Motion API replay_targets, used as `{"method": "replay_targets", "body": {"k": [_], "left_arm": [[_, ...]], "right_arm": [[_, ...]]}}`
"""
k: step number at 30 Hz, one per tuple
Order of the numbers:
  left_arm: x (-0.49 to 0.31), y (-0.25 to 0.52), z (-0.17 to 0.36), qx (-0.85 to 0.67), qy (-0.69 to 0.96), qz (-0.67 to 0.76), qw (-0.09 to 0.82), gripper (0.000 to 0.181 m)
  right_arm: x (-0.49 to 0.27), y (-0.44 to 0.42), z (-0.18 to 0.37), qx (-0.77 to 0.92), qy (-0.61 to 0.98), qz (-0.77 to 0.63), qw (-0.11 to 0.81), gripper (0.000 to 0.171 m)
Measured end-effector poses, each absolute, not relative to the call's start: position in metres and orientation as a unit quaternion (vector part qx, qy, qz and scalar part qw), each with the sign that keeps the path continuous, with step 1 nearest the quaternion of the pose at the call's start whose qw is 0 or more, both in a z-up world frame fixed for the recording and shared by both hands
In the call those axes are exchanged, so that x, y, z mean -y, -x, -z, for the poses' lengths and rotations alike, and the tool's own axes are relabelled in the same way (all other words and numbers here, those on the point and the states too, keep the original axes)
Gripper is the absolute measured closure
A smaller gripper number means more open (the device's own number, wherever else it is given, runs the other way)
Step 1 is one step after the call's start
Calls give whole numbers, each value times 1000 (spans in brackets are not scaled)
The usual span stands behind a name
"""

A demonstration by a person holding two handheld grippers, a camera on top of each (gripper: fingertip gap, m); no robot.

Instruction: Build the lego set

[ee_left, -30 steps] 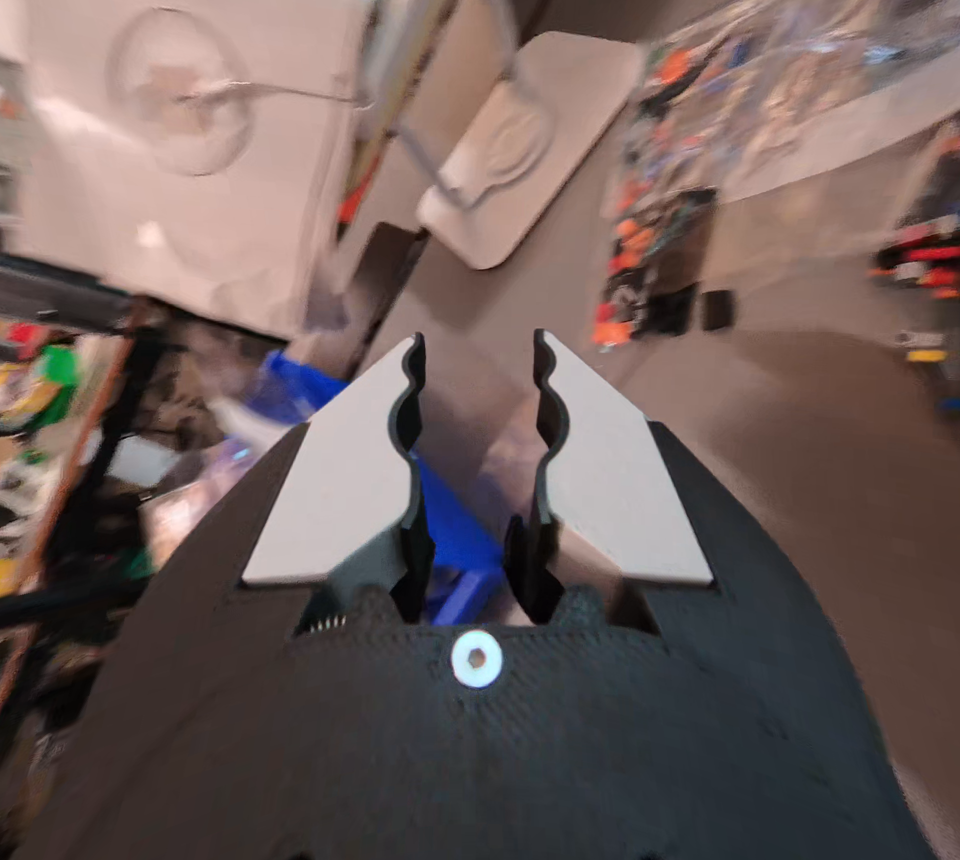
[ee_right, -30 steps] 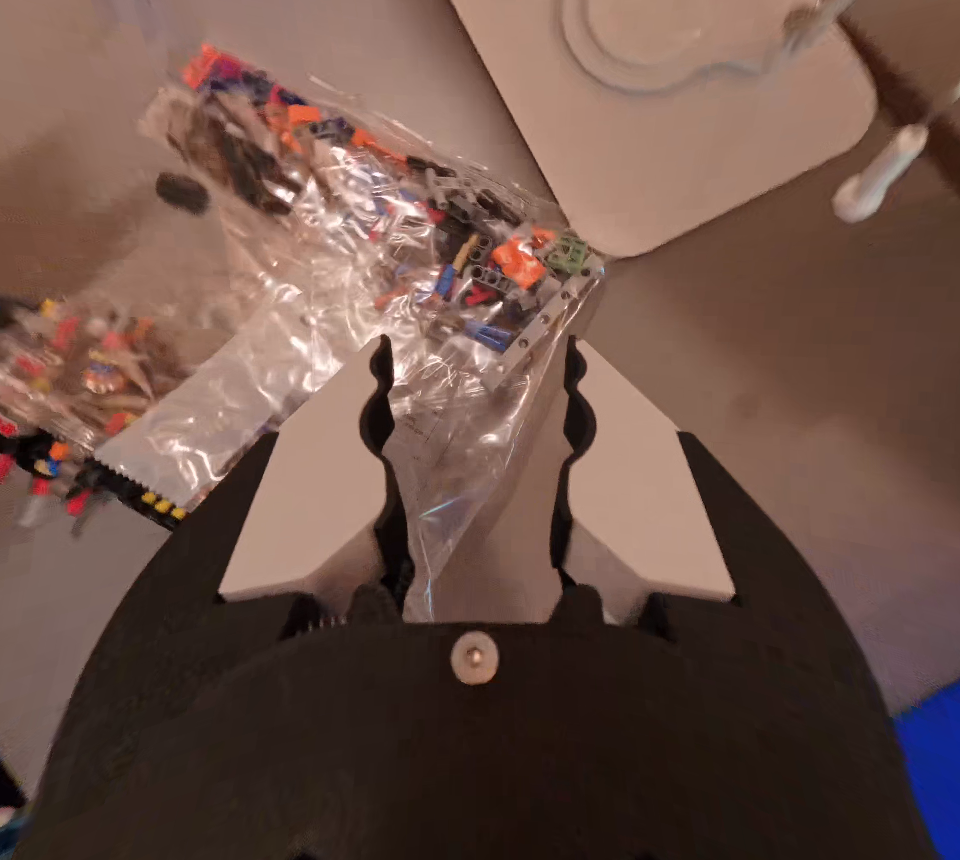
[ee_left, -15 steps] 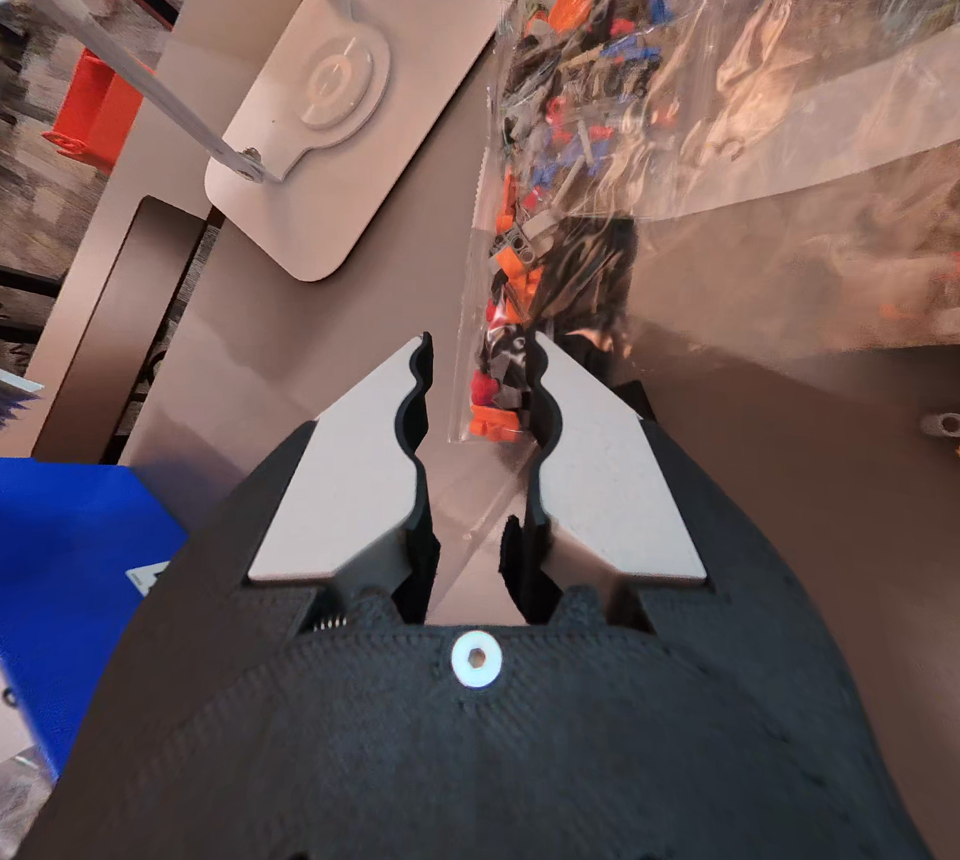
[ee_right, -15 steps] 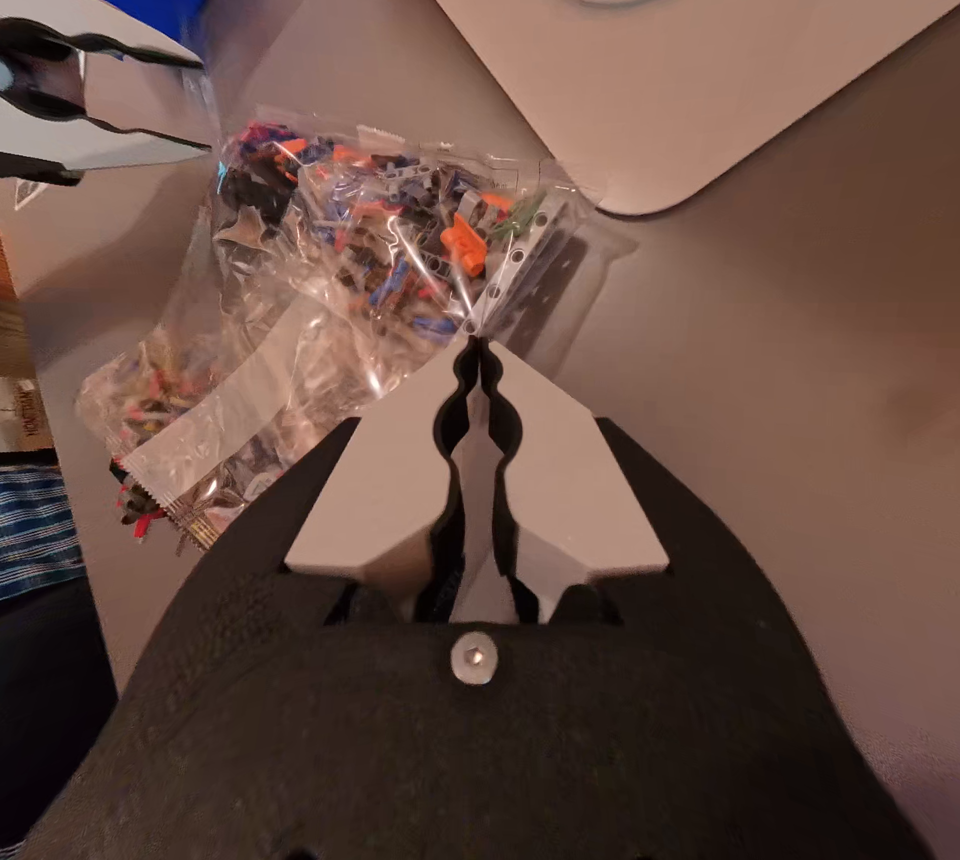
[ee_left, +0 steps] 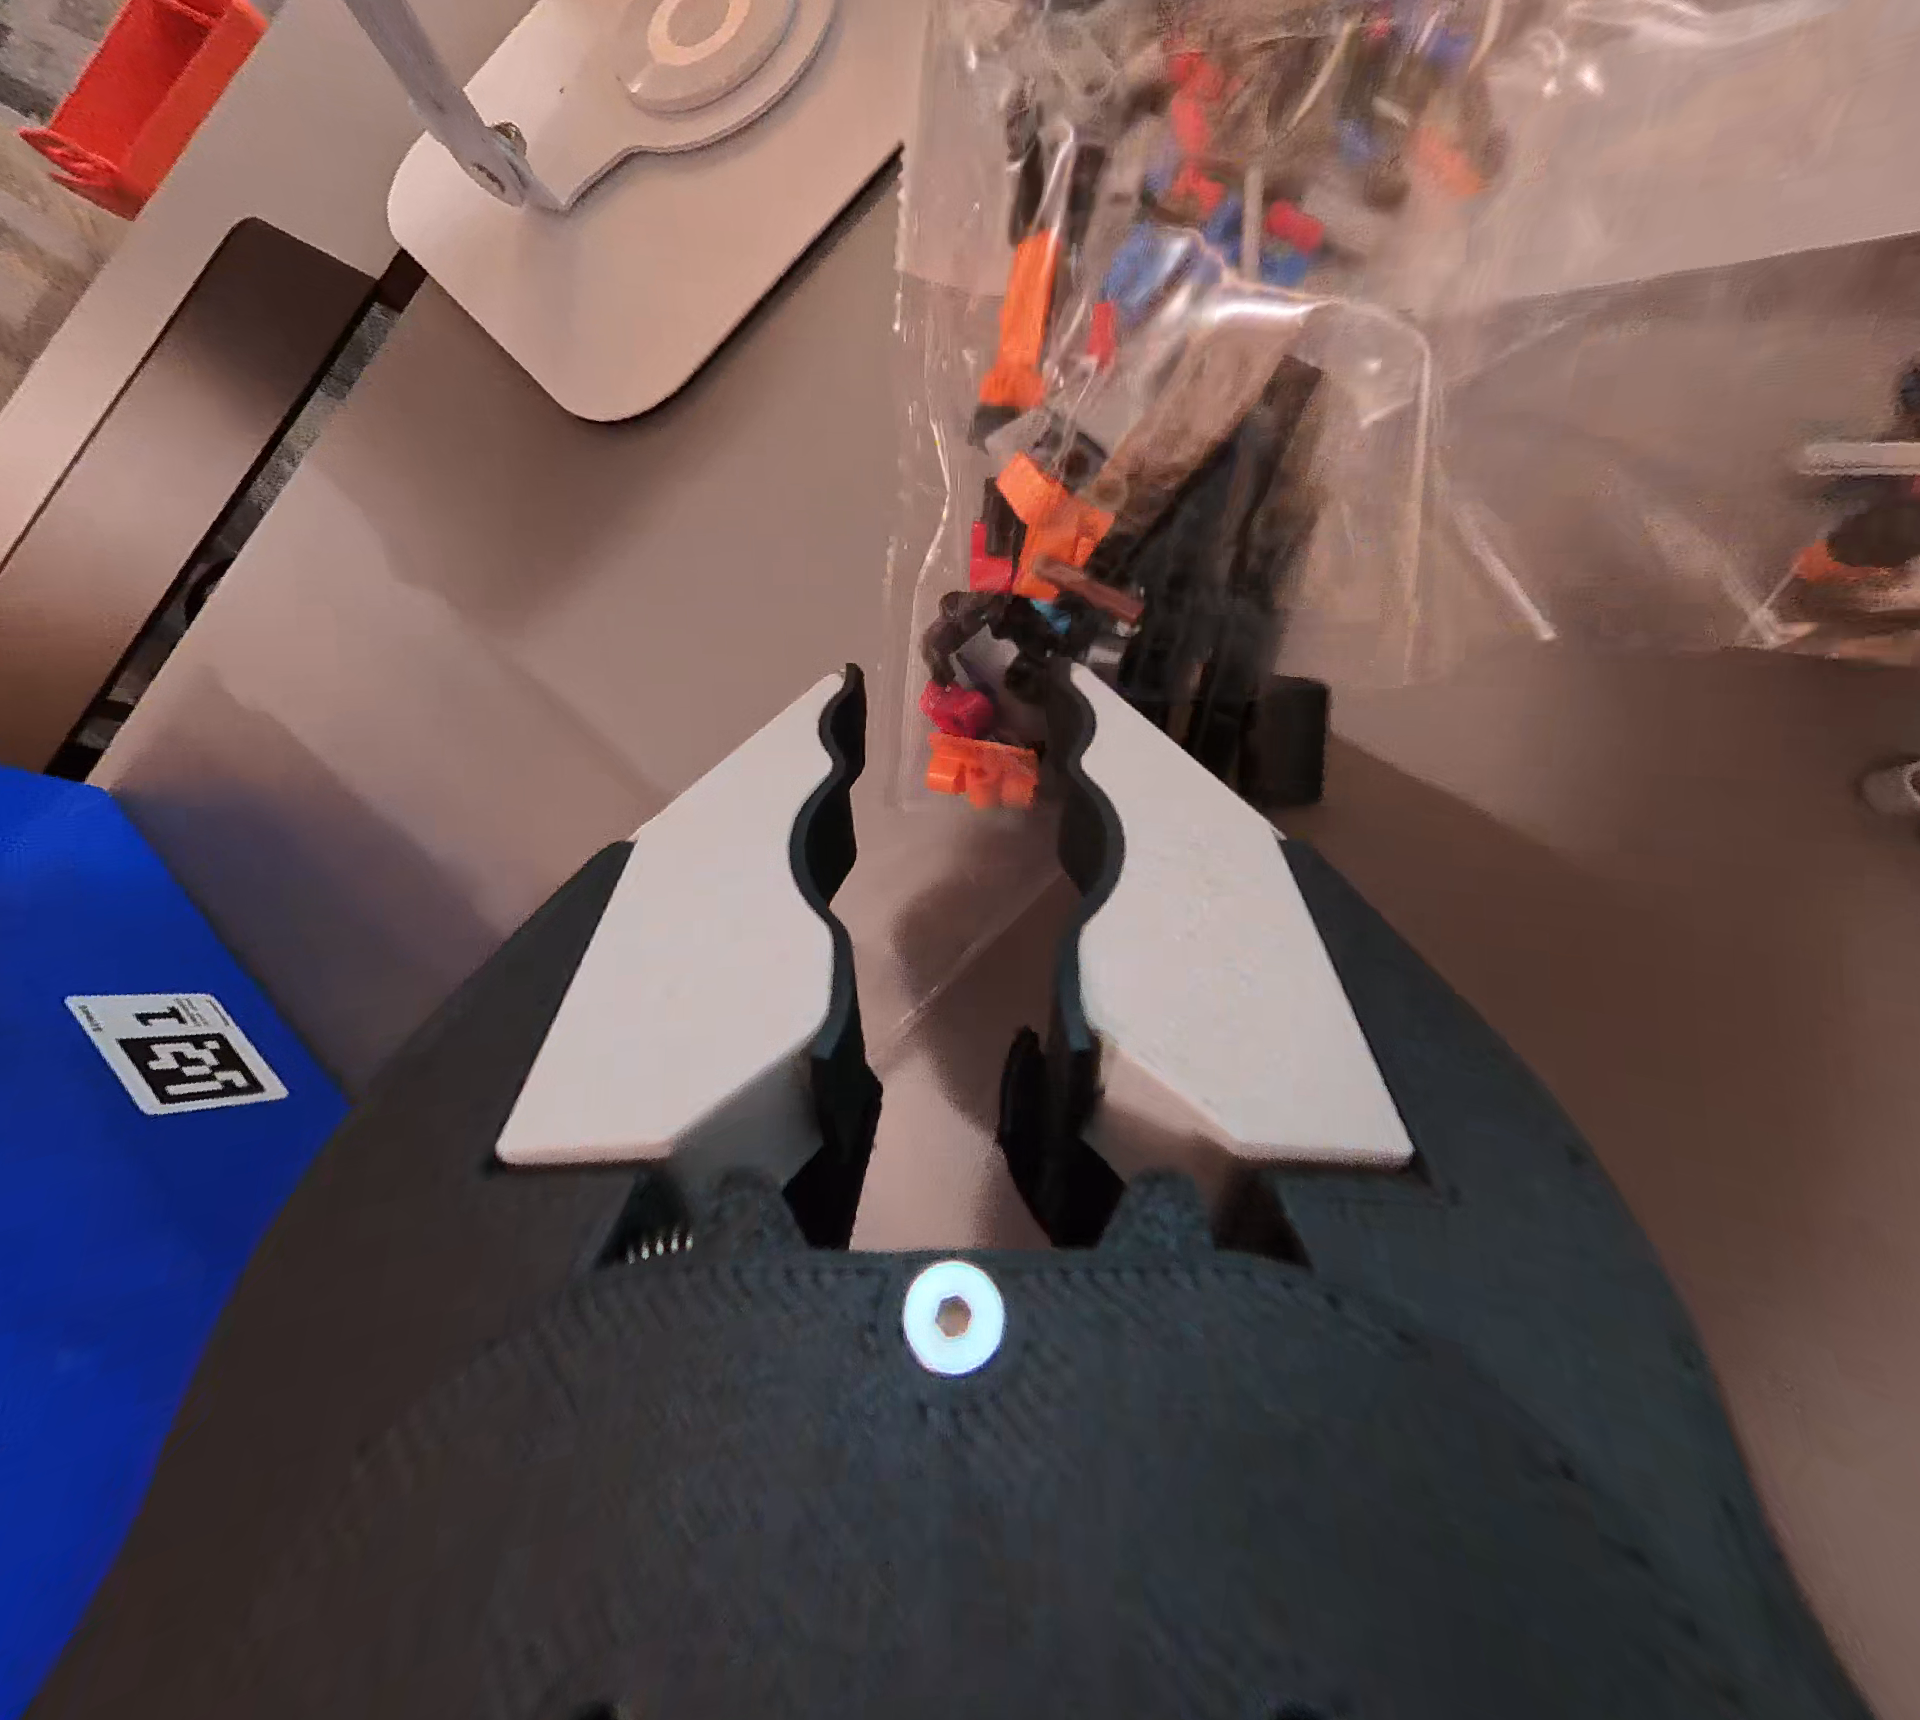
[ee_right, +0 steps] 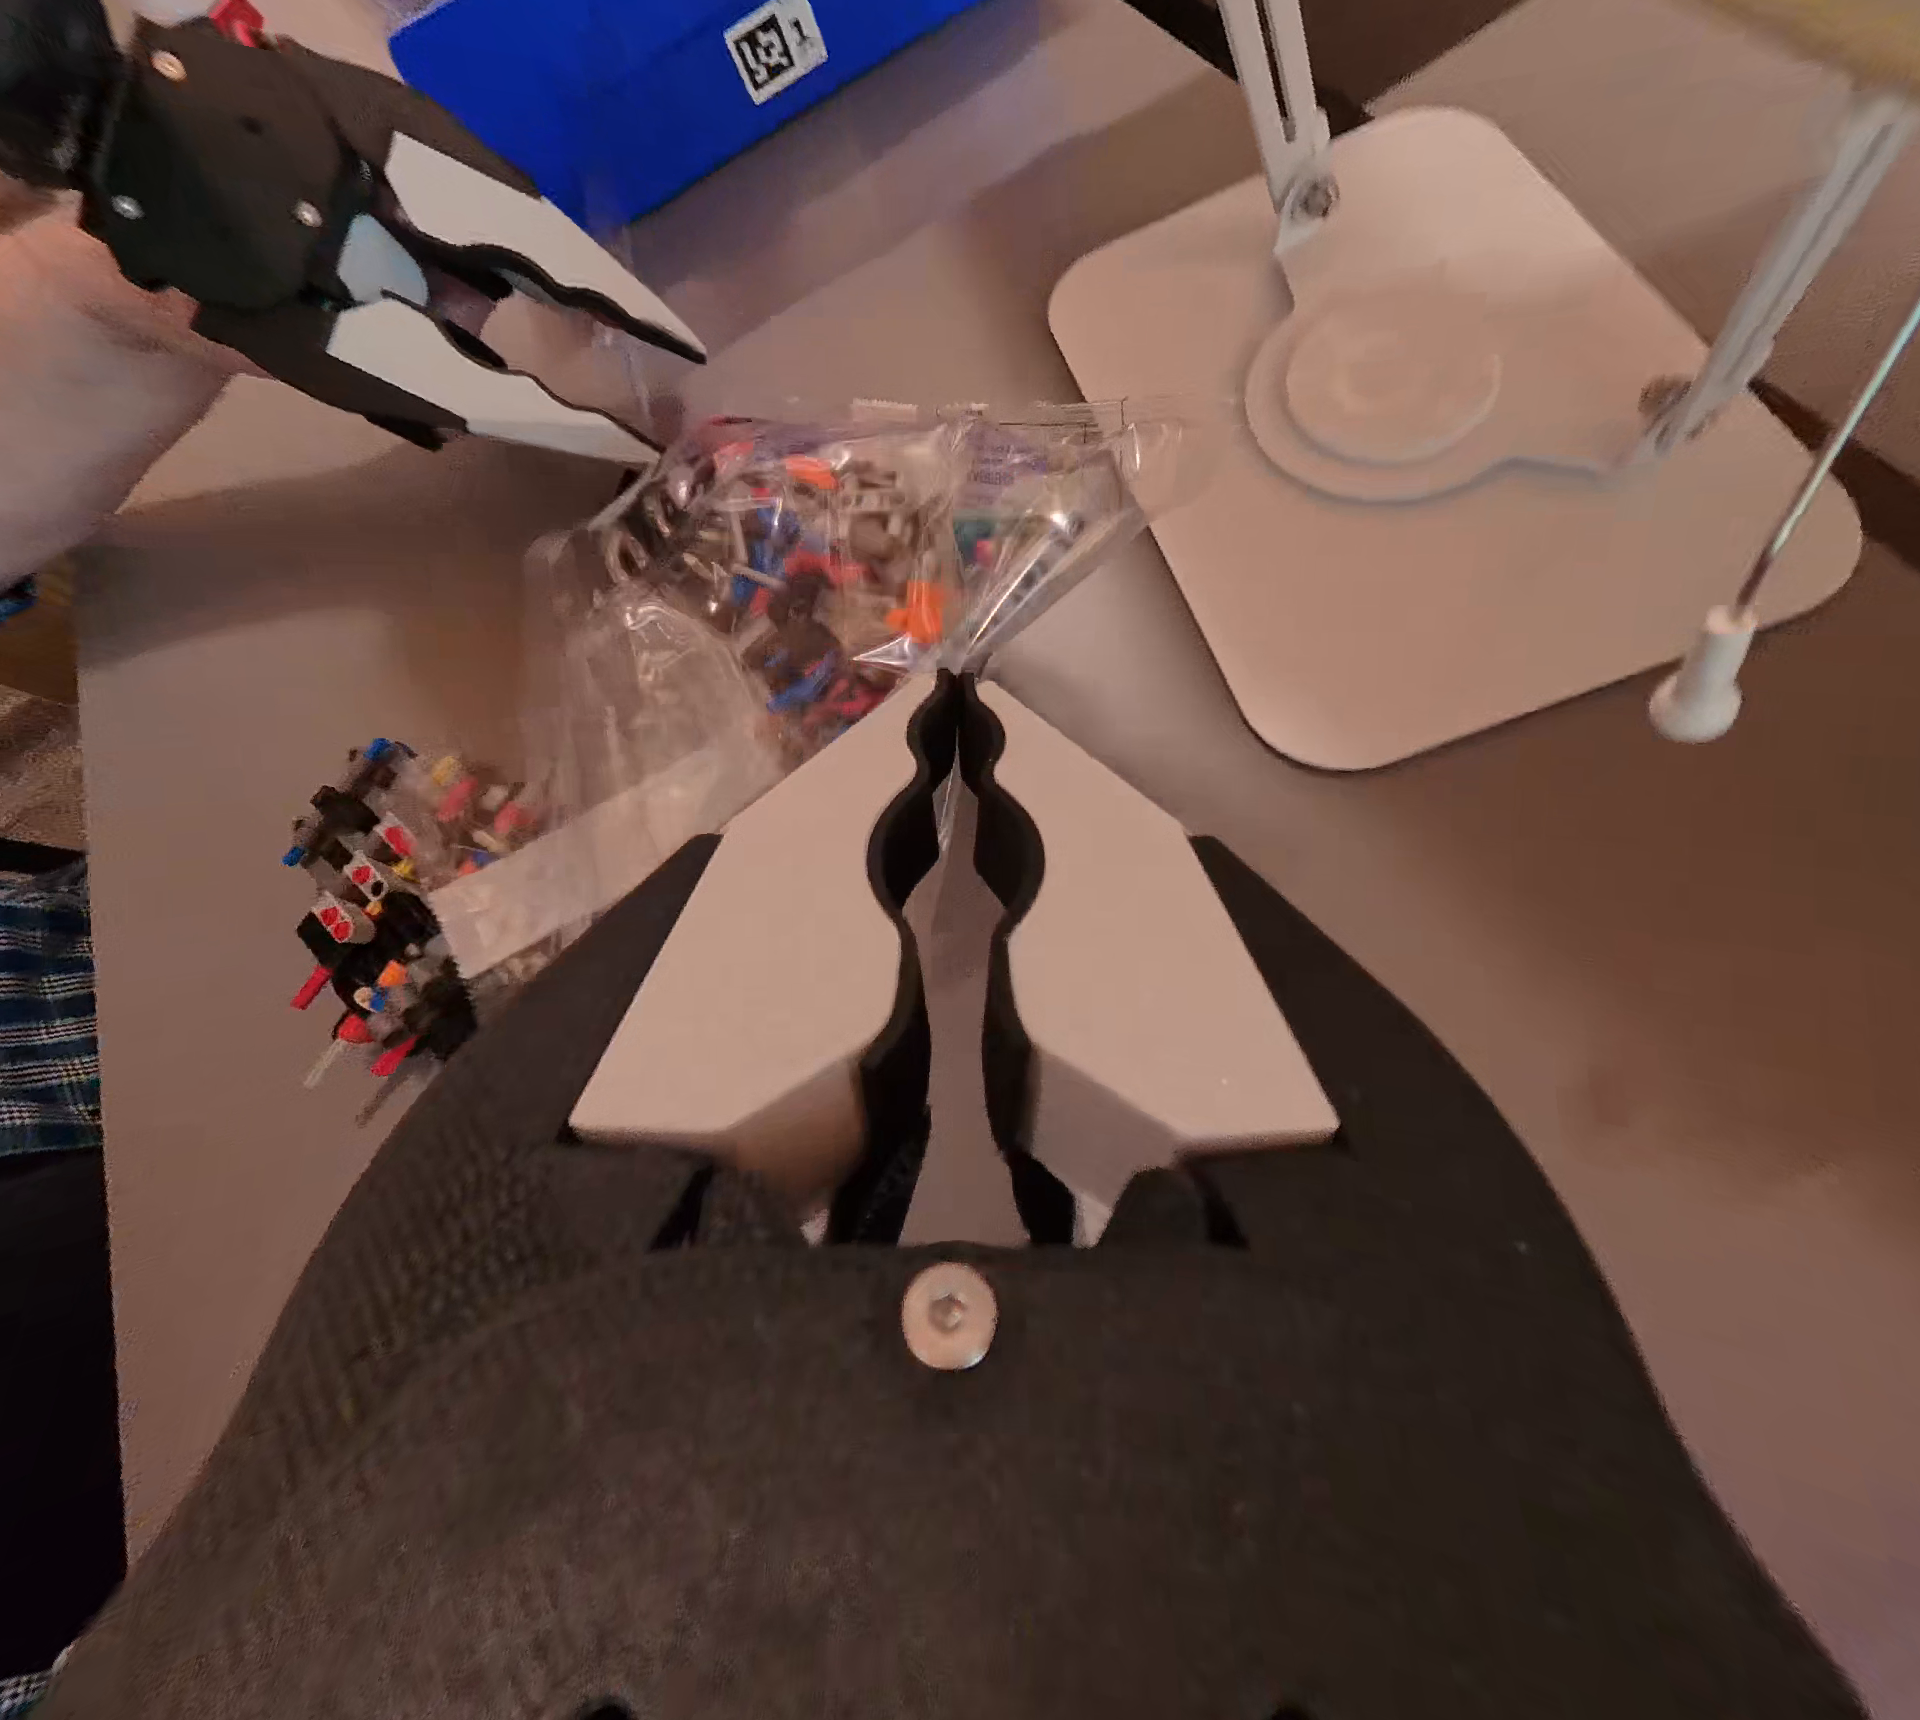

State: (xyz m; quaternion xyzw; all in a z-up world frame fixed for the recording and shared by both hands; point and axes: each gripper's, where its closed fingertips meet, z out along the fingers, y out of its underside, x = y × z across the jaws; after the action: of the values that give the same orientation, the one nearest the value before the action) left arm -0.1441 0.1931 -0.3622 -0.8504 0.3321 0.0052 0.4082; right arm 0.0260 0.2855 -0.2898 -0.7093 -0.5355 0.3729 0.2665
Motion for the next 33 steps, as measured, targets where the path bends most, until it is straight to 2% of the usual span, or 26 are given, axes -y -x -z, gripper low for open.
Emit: {"method": "replay_targets", "body": {"k": [8,24,33], "left_arm": [[-194,151,358,-326,842,-27,429,152],[-190,153,347,-309,821,-54,478,149],[-190,149,357,-310,824,-54,472,149]], "right_arm": [[-282,-17,262,560,696,-358,272,171],[-271,0,220,597,670,-338,283,171],[-262,4,204,621,658,-327,273,171]]}}
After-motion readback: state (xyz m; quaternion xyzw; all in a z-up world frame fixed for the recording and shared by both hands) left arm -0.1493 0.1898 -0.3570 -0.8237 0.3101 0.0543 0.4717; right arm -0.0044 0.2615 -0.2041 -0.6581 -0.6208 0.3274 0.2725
